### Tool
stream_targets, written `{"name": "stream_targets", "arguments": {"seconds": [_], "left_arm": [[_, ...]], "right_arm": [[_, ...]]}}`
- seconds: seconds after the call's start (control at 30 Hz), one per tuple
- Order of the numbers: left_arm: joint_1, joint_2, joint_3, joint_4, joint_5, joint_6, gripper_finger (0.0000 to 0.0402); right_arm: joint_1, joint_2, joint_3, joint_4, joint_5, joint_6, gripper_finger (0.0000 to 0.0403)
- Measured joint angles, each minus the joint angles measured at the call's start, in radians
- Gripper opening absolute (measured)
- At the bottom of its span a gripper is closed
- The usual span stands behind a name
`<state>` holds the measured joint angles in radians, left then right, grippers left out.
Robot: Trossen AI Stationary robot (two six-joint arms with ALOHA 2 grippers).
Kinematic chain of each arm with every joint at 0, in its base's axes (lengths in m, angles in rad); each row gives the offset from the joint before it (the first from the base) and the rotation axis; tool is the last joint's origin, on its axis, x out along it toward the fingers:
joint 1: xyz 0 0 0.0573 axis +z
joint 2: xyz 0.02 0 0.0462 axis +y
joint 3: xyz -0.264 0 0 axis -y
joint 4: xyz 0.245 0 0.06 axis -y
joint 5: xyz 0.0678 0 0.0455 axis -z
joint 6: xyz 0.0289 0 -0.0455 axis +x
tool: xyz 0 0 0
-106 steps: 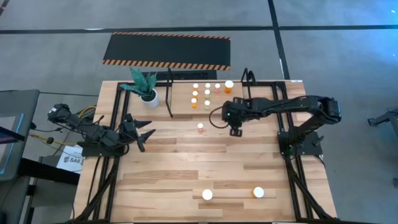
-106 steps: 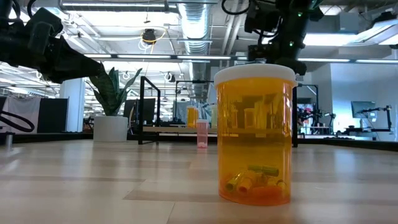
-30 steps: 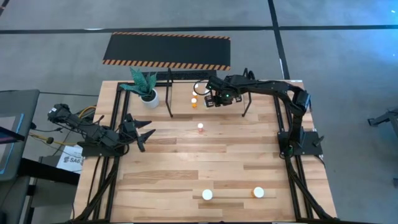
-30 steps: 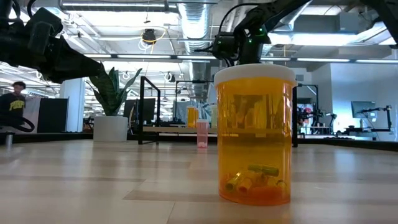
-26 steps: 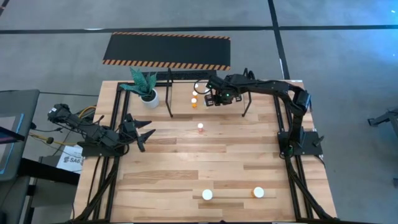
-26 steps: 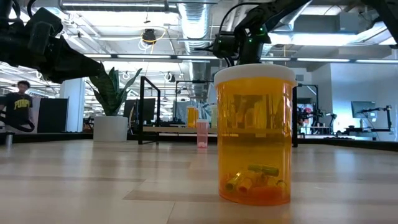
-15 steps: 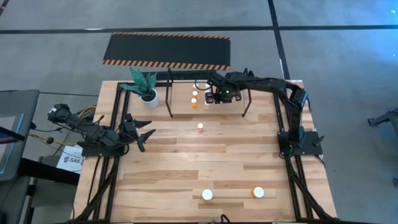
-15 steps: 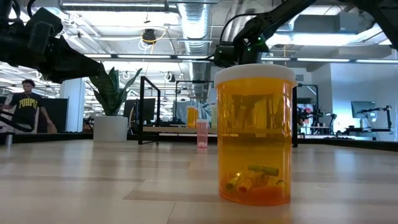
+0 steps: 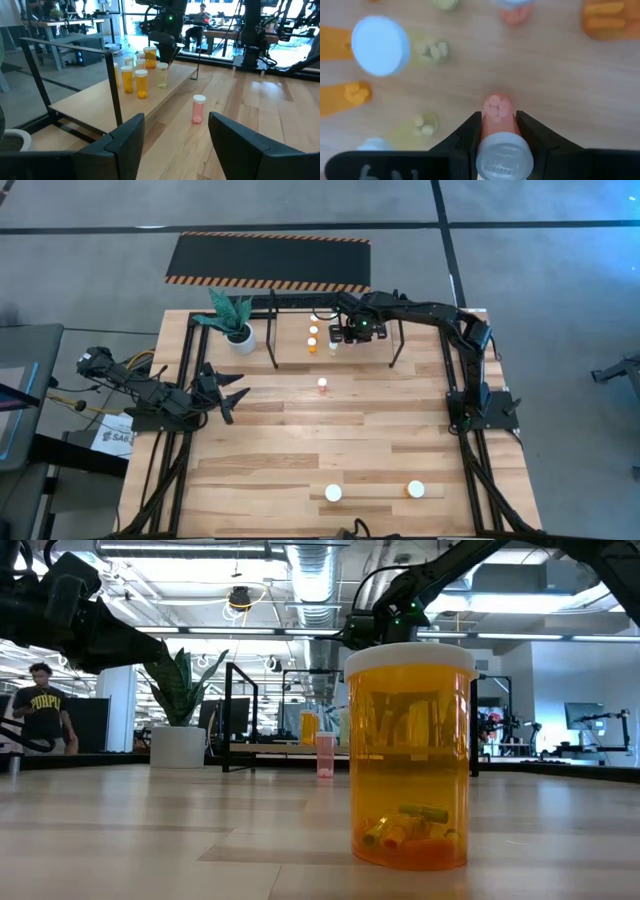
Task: Pick and place medicine bottles onto shelf by color
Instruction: Put the right small pink pill bottle aligned with the other pink pill bottles on the shelf
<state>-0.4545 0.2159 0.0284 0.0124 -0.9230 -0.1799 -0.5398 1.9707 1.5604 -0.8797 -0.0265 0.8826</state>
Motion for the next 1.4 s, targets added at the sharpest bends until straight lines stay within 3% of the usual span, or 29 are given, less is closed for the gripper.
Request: {"name": "stream_targets", "arguments": {"seconds": [0.43,0.93,1.4], "left_arm": [[0.000,0.000,0.000,0.000,0.000,0.000,0.0208],[0.000,0.000,0.000,0.000,0.000,0.000,0.0208],[0.000,0.000,0.000,0.000,0.000,0.000,0.0208]], "right_arm": [[0.004,0.000,0.001,0.026,0.054,-0.055,0.0127],[0.014,0.049,0.002,0.026,0.058,-0.072,0.0194],[0.014,0.039,0.002,0.027,0.060,-0.058,0.0224]]}}
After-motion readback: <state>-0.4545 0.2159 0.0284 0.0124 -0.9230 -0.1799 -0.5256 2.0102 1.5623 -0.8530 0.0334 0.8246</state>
